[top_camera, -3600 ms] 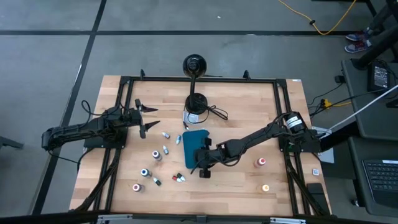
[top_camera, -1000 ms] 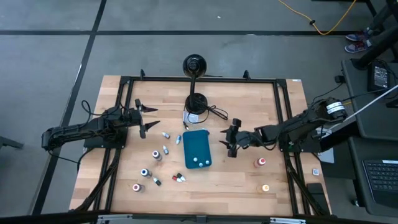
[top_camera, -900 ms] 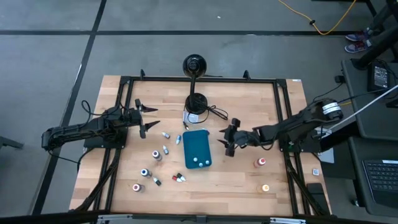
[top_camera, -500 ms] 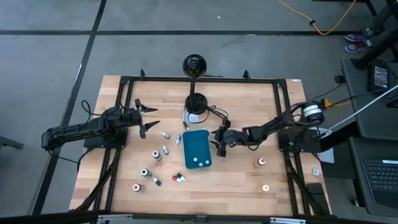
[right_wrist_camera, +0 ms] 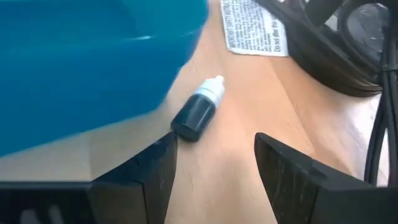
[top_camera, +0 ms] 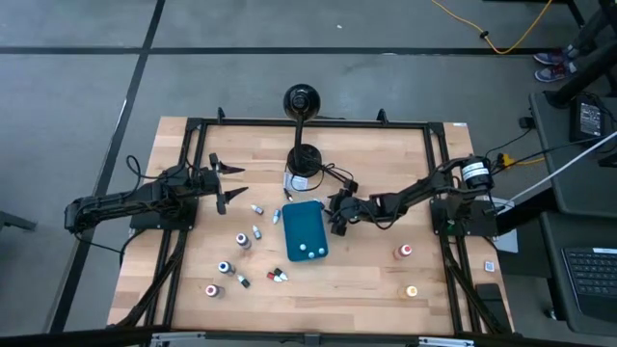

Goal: Pick & Place food coloring
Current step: Put the right blue small food coloring bottle into the bin

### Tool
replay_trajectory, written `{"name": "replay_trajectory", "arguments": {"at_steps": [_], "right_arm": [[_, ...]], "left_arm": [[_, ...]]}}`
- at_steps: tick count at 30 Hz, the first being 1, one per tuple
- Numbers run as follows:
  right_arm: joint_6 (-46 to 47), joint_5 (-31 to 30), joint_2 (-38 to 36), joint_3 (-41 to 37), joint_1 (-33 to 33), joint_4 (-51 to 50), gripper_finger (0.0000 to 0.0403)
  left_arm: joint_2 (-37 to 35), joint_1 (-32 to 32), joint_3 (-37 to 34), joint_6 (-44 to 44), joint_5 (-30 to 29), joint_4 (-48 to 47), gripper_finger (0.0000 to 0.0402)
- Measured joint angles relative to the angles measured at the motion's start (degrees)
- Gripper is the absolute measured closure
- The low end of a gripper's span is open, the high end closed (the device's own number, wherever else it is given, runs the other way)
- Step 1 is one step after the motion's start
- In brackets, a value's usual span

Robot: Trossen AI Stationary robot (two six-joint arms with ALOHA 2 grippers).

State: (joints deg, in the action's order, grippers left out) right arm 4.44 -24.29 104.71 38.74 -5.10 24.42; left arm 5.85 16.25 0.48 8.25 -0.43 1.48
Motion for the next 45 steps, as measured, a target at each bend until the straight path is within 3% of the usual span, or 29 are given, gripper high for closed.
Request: {"name": "replay_trajectory", "arguments": {"at_steps": [19, 26, 45], "right_arm": [[6.0, 4.5, 2.8, 3.1, 0.2, -0.4, 0.0187], [5.9, 1.5, 3.4, 3.3, 0.7, -0.5, 0.0187], [5.8, 1.4, 4.3, 3.8, 2.1, 0.0, 0.0187]], "left_arm": [[0.0, 0.0, 0.0, 0.0, 0.0, 0.0, 0.0132], [0.0, 0.0, 0.0, 0.0, 0.0, 0.0, 0.0132], [0.0, 0.0, 0.0, 0.0, 0.0, 0.0, 0.0132]]}}
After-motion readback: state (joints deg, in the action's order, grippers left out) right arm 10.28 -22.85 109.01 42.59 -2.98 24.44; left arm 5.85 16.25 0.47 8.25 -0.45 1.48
